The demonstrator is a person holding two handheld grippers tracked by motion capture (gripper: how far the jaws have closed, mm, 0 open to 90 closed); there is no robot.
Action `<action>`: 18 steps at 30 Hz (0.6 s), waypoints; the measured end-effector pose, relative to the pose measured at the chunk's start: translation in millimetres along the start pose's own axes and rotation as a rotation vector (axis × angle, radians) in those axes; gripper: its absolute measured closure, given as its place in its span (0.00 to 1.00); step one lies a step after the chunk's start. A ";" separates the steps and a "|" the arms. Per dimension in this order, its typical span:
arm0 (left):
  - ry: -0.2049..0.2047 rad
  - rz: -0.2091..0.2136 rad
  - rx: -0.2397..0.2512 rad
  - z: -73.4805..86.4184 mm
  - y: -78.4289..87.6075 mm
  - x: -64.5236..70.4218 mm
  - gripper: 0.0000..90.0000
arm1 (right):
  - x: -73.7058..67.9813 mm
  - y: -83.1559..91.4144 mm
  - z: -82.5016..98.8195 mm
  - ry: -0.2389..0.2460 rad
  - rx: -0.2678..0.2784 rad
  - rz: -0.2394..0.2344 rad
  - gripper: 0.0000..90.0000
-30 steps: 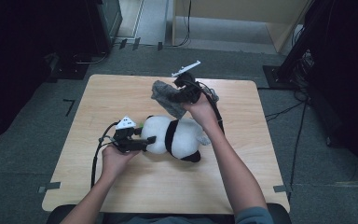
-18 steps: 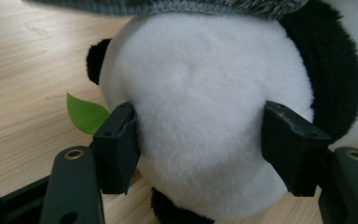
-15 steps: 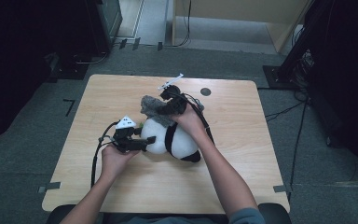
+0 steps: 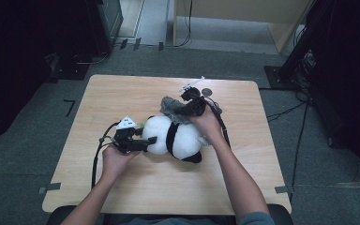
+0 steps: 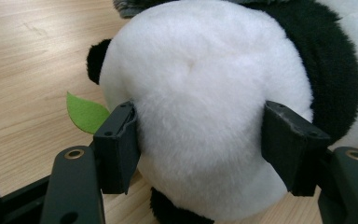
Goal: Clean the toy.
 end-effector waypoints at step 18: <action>-0.001 0.008 0.003 1.2 0.3 -1.2 0.36 | 47.9 21.3 37.4 -0.060 0.018 0.078 0.84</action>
Point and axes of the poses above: each handheld gripper's, and its own axes: y roughly backward along the jaws, z roughly out of its underside, x roughly to its right, the point moved 5 cm from there along -y, roughly forward along the jaws, and after that the axes turned 5 degrees about -z, right-handed, at the moved point
